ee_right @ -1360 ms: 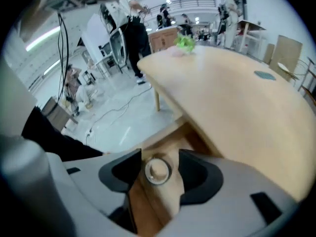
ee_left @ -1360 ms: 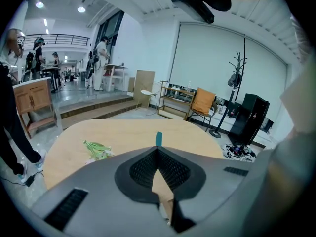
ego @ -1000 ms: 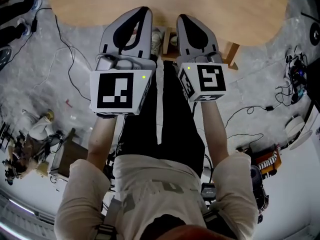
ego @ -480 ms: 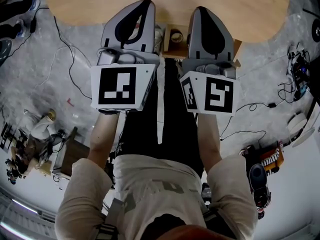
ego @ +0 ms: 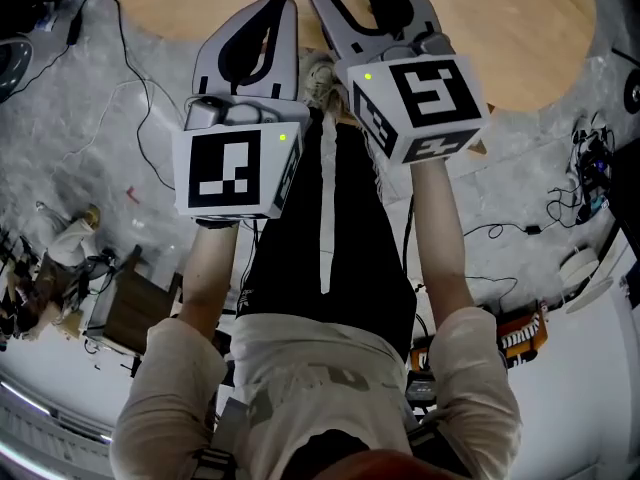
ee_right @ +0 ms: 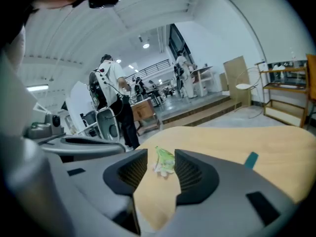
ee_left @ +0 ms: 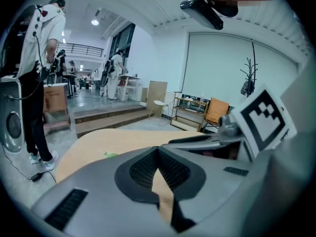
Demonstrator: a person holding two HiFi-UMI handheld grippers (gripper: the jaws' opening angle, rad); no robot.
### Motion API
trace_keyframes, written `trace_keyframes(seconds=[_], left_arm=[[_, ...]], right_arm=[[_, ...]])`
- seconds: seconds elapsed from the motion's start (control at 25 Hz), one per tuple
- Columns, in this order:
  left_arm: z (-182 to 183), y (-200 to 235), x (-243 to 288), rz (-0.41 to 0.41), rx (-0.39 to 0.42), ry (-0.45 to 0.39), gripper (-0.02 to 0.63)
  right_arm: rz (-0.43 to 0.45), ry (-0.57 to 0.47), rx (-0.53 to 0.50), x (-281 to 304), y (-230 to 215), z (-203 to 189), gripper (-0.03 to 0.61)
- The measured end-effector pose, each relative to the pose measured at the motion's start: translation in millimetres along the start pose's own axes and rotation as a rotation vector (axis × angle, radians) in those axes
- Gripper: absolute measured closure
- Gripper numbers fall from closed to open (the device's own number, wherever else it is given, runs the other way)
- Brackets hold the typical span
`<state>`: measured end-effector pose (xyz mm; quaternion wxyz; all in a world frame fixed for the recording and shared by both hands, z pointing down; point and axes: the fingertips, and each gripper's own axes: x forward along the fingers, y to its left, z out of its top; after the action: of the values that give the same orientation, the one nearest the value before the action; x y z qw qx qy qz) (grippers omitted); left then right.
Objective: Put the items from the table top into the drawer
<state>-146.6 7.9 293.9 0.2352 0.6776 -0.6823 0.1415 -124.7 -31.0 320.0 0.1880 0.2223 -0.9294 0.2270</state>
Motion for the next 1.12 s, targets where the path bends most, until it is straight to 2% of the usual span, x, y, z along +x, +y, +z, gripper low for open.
trace_keyframes(seconds=[0.12,0.28,0.52,0.68,0.88,0.96,1.0,1.04,1.12], left_arm=[[0.6,27.3,-8.0,0.049,-0.015,-0.013,0.606],[-1.0,62.7,-19.8,0.127,-0.001,-0.041,0.606],[-17.0,117.1,-42.7,0.225,-0.051,-0.018,0.606],[-22.0,134.6,-56.3,0.274,-0.073,-0.002,0.606],[-30.5,152.2,-57.9,0.315,-0.104,0.001,0.606],[-33.1,156.6,-54.9,0.318,-0.111,-0.001,0.606],[-33.6,156.1,-54.0,0.318,-0.115,0.000,0.606],[-33.4,154.2,-53.8,0.316,-0.118,0.001,0.606],[-31.3,149.8,-54.5,0.311,-0.120,0.001,0.606]], right_arm=[[0.084,0.073,-0.069,49.8,15.7,4.1,0.357],[0.117,0.174,-0.202,111.5,29.1,-4.3,0.321],[0.109,0.305,-0.329,192.6,35.7,-22.4,0.322],[0.098,0.398,-0.352,214.7,27.6,-28.7,0.324],[0.100,0.444,-0.378,234.6,20.0,-39.4,0.325],[0.088,0.449,-0.397,241.1,17.1,-42.3,0.360],[0.080,0.443,-0.413,241.2,16.1,-42.3,0.485],[0.078,0.434,-0.428,239.2,16.9,-41.6,0.525],[0.090,0.413,-0.451,233.0,22.4,-36.9,0.528]])
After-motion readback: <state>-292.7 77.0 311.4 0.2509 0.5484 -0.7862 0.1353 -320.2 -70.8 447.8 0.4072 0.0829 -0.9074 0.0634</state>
